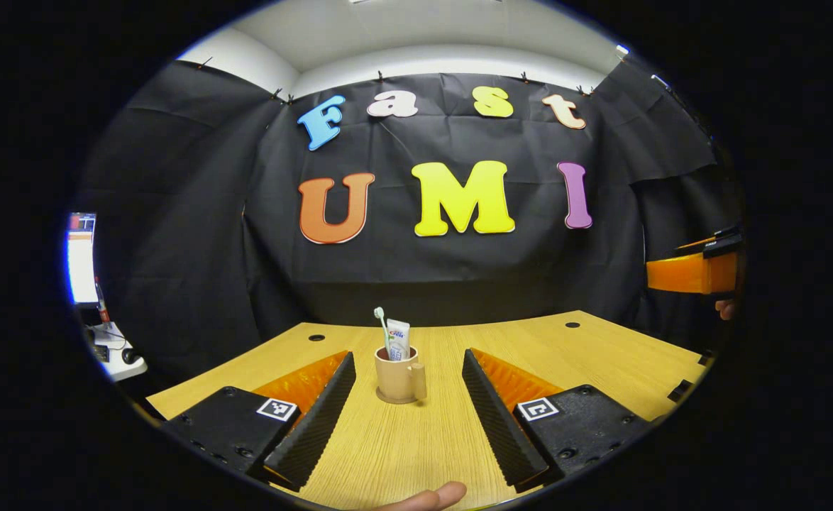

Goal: Put the toothbrush and toothpaste on the desktop into the cup, then pick up the cup and place it on the coaster on the desktop.

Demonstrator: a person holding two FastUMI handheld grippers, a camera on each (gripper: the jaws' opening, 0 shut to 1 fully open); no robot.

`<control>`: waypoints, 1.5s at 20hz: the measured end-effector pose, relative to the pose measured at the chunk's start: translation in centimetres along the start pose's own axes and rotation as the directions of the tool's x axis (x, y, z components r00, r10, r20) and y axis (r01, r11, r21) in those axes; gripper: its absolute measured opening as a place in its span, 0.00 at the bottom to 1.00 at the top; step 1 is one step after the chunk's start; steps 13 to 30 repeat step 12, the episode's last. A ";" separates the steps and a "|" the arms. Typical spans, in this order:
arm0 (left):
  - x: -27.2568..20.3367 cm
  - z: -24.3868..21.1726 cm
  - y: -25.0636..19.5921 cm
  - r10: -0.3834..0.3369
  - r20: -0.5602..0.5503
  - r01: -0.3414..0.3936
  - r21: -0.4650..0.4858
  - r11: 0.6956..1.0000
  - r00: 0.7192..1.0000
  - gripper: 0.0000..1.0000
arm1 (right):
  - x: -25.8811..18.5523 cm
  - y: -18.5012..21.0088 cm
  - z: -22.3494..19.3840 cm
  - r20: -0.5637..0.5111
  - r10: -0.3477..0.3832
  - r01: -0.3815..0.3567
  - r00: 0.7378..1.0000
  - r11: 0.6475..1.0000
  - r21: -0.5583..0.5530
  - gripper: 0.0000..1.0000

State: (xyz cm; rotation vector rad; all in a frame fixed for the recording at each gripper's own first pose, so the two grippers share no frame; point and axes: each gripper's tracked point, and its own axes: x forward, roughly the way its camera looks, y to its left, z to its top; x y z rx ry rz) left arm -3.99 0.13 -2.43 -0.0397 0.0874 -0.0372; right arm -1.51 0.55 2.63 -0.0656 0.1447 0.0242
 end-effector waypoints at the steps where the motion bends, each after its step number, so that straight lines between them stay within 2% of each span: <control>1: 0.0 0.2 -0.2 -0.003 0.002 0.003 -0.006 1.000 1.000 0.96 | -0.3 -0.2 0.2 0.023 -0.020 0.019 1.000 1.000 0.006 0.98; 3: 0.3 0.4 -0.2 -0.012 -0.009 0.012 -0.033 0.999 1.000 0.96 | -0.5 0.0 -0.4 0.035 -0.027 0.028 0.999 1.000 -0.015 0.98; 4: 0.4 0.5 -0.2 -0.012 -0.008 0.012 -0.040 0.999 1.000 1.00 | -0.5 0.2 -0.6 0.037 -0.027 0.028 0.999 0.999 -0.017 0.98; 5: 0.5 0.7 0.1 -0.004 -0.008 0.003 -0.036 0.999 1.000 0.97 | -0.2 0.6 -1.1 0.030 -0.021 0.022 0.999 1.000 -0.015 0.98; 12: 1.2 0.0 0.2 0.003 -0.008 -0.003 -0.026 1.000 1.000 0.97 | 1.6 1.0 -5.2 -0.021 0.001 0.000 1.000 0.998 0.061 0.98; 30: 1.2 0.0 0.2 0.003 -0.008 -0.003 -0.026 1.000 1.000 0.97 | 1.6 1.0 -5.2 -0.021 0.001 0.000 1.000 0.998 0.061 0.98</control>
